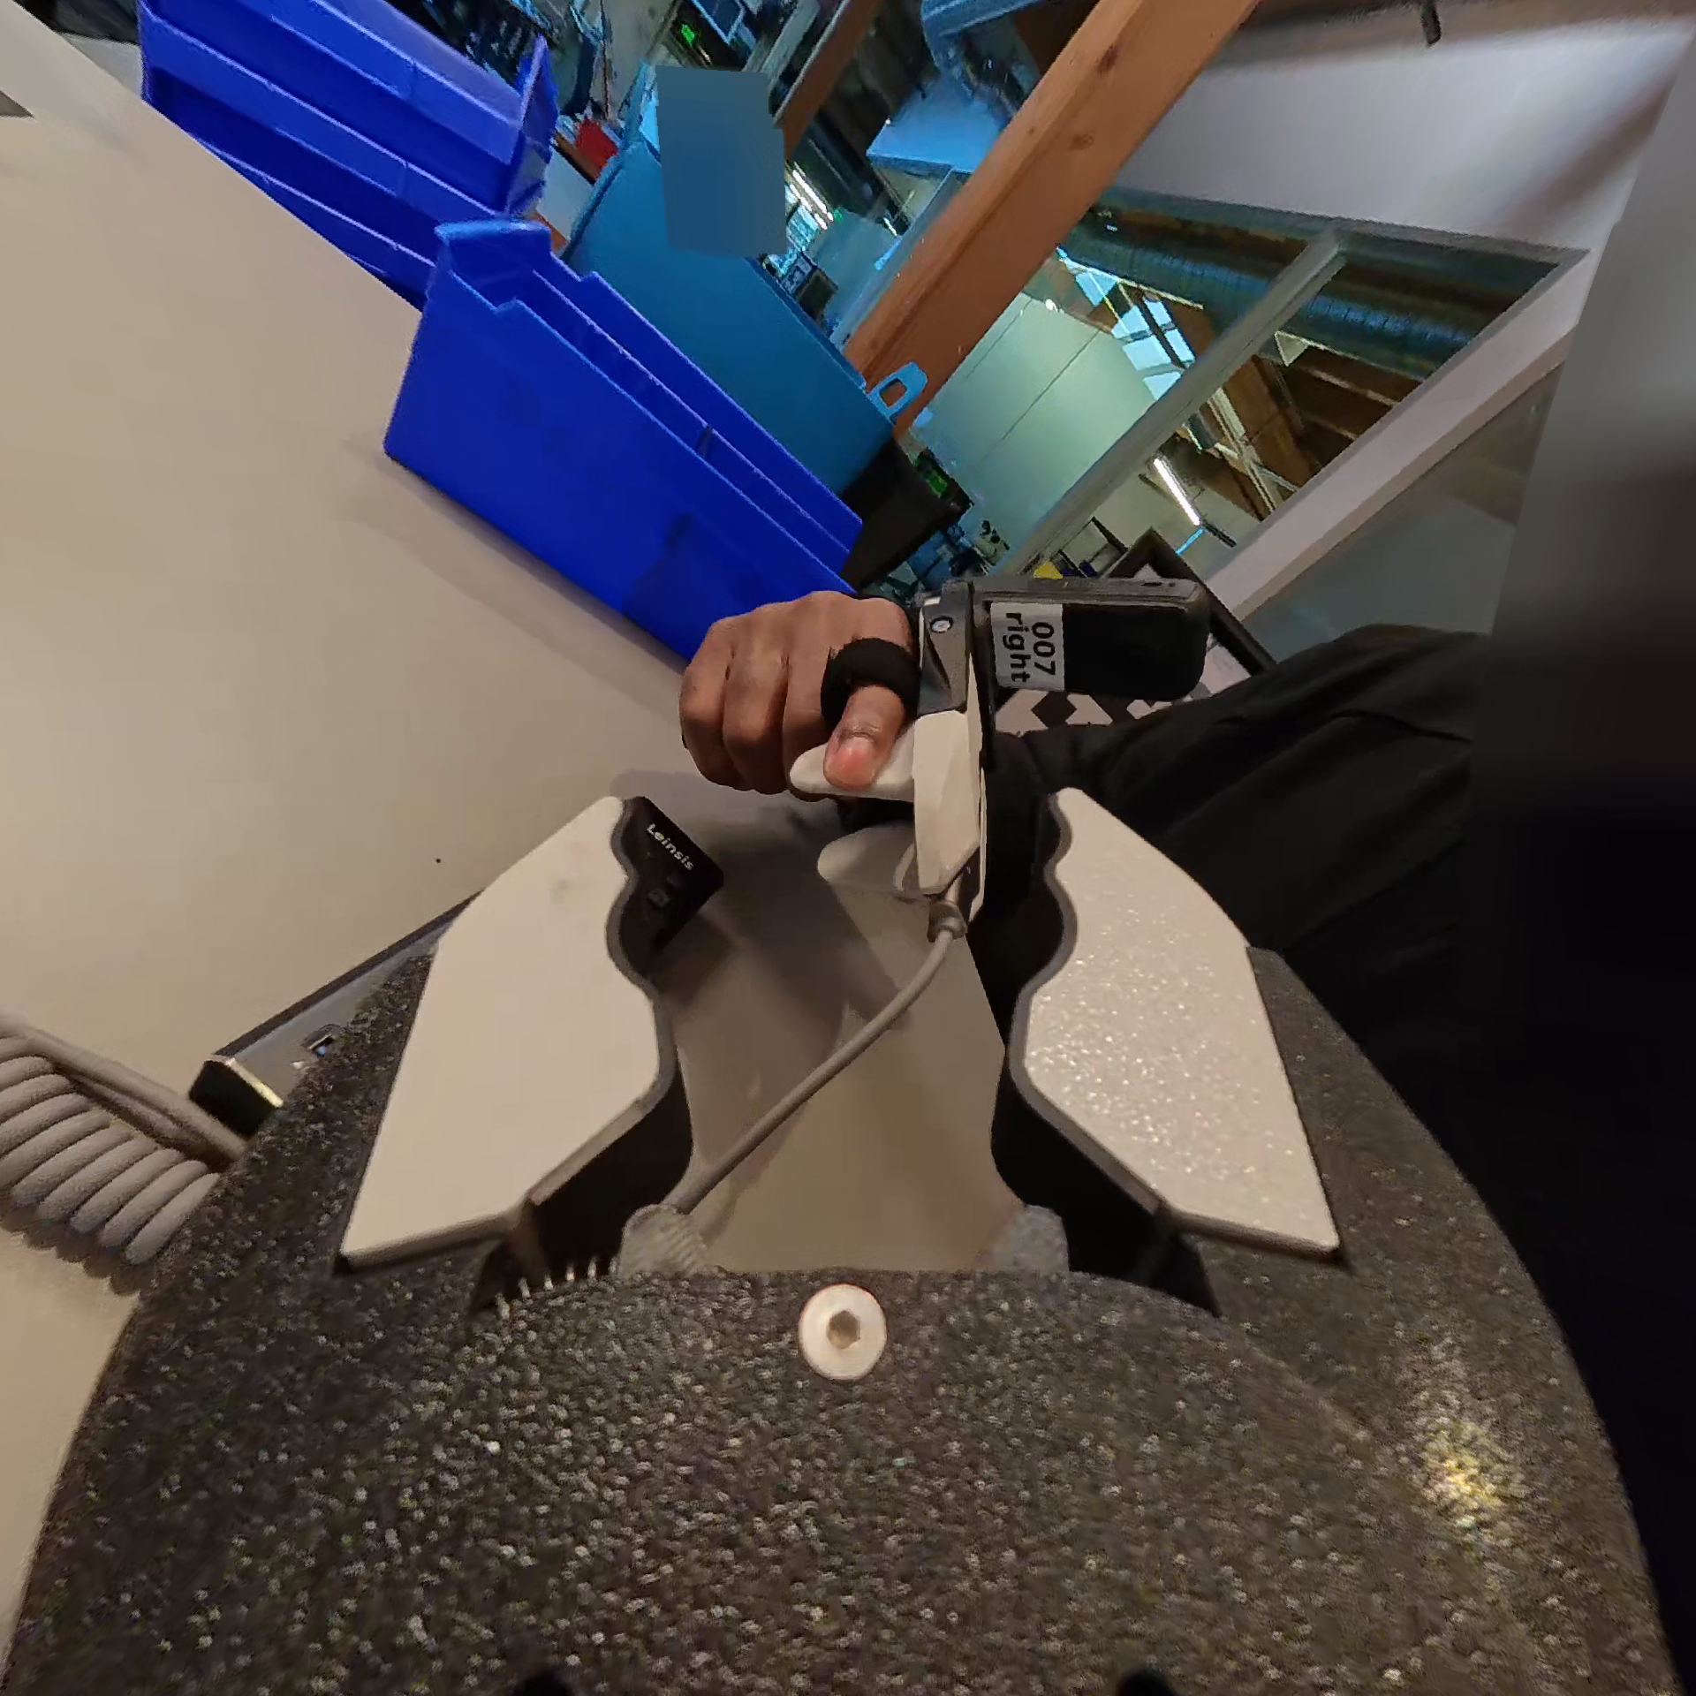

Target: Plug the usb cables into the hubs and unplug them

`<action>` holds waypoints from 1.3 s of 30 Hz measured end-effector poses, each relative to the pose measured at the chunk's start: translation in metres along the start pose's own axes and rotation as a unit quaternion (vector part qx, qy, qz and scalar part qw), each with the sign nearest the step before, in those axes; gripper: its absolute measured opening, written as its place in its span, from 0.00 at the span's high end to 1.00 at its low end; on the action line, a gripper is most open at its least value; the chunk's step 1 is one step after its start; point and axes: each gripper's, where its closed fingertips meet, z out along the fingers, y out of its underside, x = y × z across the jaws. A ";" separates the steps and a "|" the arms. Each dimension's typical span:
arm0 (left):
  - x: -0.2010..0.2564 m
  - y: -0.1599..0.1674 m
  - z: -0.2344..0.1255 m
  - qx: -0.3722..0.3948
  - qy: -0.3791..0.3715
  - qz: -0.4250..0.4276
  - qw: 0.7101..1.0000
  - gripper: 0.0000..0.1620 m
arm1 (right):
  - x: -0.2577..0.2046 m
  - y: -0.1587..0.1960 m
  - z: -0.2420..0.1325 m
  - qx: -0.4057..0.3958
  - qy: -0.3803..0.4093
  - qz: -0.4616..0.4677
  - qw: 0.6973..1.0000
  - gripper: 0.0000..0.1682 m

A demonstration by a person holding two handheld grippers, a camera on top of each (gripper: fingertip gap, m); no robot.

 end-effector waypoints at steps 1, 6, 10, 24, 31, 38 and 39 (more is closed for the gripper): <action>0.001 0.004 0.004 -0.010 0.004 0.001 1.000 0.49 | -0.002 -0.002 0.000 0.002 -0.003 -0.003 1.000 0.91; 0.016 0.005 0.014 -0.001 0.016 -0.015 1.000 0.55 | 0.002 -0.001 0.001 -0.011 0.017 -0.018 1.000 0.91; 0.034 0.003 0.009 0.114 -0.003 -0.097 0.989 0.65 | 0.016 0.008 0.000 -0.021 0.059 -0.010 0.998 0.91; 0.017 0.041 0.032 0.290 0.074 -0.301 0.905 0.72 | 0.015 0.003 0.003 0.023 0.058 0.036 0.997 0.91; 0.020 0.034 0.036 0.276 0.076 -0.262 0.922 0.91 | 0.014 0.005 0.003 0.021 0.046 0.048 0.998 0.91; 0.020 0.033 0.037 0.265 0.068 -0.259 0.926 0.94 | 0.016 0.005 0.001 0.024 0.043 0.057 0.997 0.91; 0.021 0.033 0.037 0.262 0.070 -0.259 0.927 0.94 | 0.016 0.005 0.001 0.026 0.040 0.060 0.997 0.91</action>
